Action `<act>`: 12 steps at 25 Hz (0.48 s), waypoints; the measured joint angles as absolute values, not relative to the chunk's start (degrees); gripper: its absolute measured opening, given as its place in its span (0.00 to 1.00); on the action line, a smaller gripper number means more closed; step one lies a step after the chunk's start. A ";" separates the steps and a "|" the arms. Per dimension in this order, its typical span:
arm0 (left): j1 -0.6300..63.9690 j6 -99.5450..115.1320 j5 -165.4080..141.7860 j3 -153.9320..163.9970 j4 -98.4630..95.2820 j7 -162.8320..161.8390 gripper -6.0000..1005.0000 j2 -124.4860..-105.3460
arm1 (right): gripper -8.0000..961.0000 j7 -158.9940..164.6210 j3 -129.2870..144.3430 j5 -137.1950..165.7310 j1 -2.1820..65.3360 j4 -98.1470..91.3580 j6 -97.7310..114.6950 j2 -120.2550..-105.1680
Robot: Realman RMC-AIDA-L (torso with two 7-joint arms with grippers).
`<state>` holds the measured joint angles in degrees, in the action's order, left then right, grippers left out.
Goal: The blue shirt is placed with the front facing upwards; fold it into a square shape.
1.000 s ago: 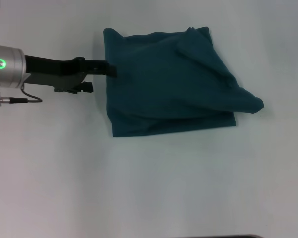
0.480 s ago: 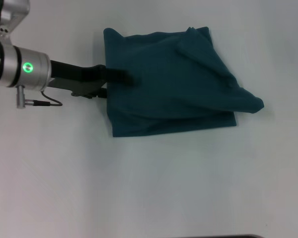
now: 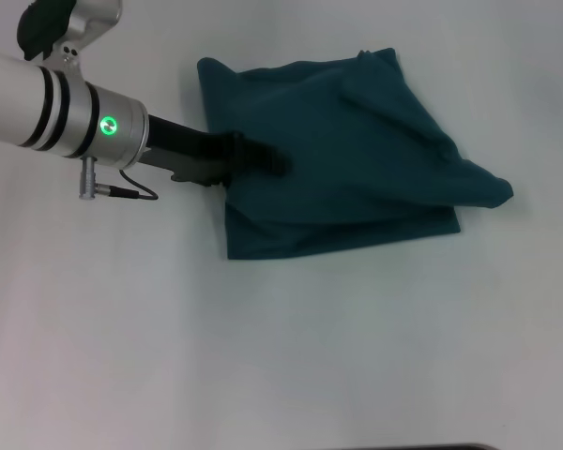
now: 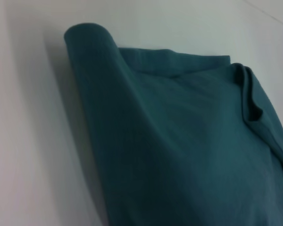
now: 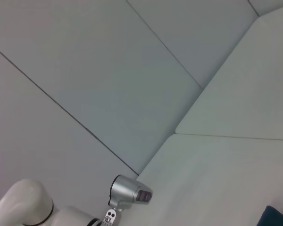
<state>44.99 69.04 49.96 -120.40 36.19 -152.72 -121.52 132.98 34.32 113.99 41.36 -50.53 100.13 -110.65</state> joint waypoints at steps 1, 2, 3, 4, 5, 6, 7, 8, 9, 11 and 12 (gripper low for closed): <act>44.93 69.13 49.96 -120.40 36.41 -152.73 0.84 -121.62 | 0.85 132.98 34.23 113.99 41.29 -50.54 100.19 -110.65; 44.87 69.25 49.98 -120.41 36.55 -152.73 0.82 -121.68 | 0.85 132.98 34.19 113.99 41.25 -50.54 100.23 -110.65; 44.84 69.31 49.99 -120.43 36.60 -152.73 0.79 -121.70 | 0.84 132.98 34.13 113.99 41.22 -50.54 100.26 -110.65; 44.81 69.44 50.10 -120.43 36.67 -152.73 0.77 -121.75 | 0.84 132.98 34.06 113.99 41.20 -50.53 100.27 -110.65; 44.76 69.50 50.18 -120.43 36.75 -152.73 0.75 -121.77 | 0.84 132.98 34.01 113.99 41.20 -50.54 100.27 -110.65; 44.71 69.65 50.27 -120.43 36.89 -152.73 0.73 -121.79 | 0.84 132.98 33.96 113.99 41.20 -50.54 100.28 -110.65; 44.67 69.77 50.35 -120.42 36.99 -152.73 0.71 -121.81 | 0.84 132.98 33.94 113.99 41.20 -50.53 100.28 -110.65; 44.66 69.92 50.37 -120.44 37.10 -152.76 0.69 -121.83 | 0.84 132.98 33.93 113.99 41.20 -50.54 100.29 -110.65; 44.64 70.14 50.41 -120.56 37.21 -152.77 0.66 -121.84 | 0.84 132.99 33.93 114.00 41.20 -50.53 100.29 -110.65; 44.62 70.47 50.49 -120.83 37.52 -152.76 0.62 -121.84 | 0.84 133.02 33.92 113.99 41.21 -50.54 100.29 -110.65; 44.57 70.68 50.52 -120.92 37.78 -152.71 0.60 -121.91 | 0.84 133.04 33.92 113.99 41.21 -50.54 100.29 -110.65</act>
<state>44.57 70.68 50.52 -120.92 37.78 -152.71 -121.91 133.04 33.92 113.99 41.21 -50.54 100.29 -110.65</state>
